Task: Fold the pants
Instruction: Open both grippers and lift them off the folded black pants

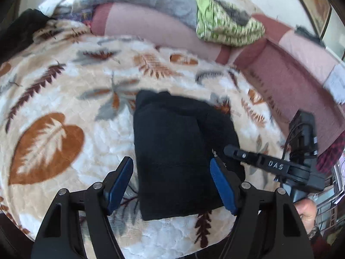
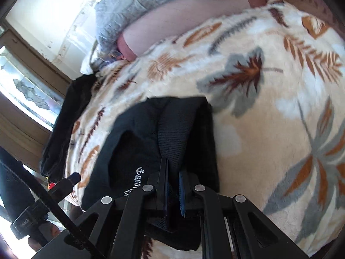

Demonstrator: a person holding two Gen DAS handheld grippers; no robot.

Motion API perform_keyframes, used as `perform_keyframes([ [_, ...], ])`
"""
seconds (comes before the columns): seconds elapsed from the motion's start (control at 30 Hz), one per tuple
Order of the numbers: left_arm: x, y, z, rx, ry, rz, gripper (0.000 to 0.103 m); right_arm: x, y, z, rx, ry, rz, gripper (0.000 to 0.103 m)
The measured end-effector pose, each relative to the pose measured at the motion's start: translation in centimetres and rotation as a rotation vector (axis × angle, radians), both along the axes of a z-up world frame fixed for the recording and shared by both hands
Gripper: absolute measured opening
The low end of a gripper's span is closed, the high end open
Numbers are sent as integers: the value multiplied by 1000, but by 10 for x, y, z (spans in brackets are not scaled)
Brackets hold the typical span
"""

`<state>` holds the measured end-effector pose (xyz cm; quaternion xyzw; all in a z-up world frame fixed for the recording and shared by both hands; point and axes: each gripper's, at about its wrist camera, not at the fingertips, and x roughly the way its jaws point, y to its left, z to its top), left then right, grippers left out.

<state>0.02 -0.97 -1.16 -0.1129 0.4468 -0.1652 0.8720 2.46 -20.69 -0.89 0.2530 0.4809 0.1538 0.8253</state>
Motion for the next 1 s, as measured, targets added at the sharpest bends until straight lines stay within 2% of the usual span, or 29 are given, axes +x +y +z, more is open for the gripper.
perform_keyframes([
  [0.03,3,-6,-11,13,44,-12,73,0,0,-5,-7,2,-3,9],
  [0.13,3,-11,-33,21,102,-2,73,-2,-2,-11,-5,1,-19,9],
  [0.27,1,-10,-38,8,105,-10,73,-1,-5,-19,21,-1,-28,9],
  [0.4,-7,-2,-29,-28,114,-33,73,-5,-13,-25,77,-4,-46,9],
  [0.47,-15,6,-16,-77,98,-43,73,-5,-11,-23,66,-9,-41,10],
  [0.57,-21,24,3,-132,29,8,73,-4,-6,-16,-9,-25,-17,13],
  [0.7,-1,35,-5,-98,2,109,73,-2,-1,-16,-47,-28,-2,14],
  [0.73,7,31,-16,-48,24,118,73,-1,0,-15,-51,-24,-4,14],
  [0.77,11,28,-26,-34,50,116,72,0,0,-15,-54,-21,-4,14],
  [0.87,5,33,-34,-69,43,128,72,-2,-2,-1,-110,-4,-31,26],
  [1.0,3,39,-40,-117,38,134,72,-3,-8,46,-136,-114,-96,27],
])
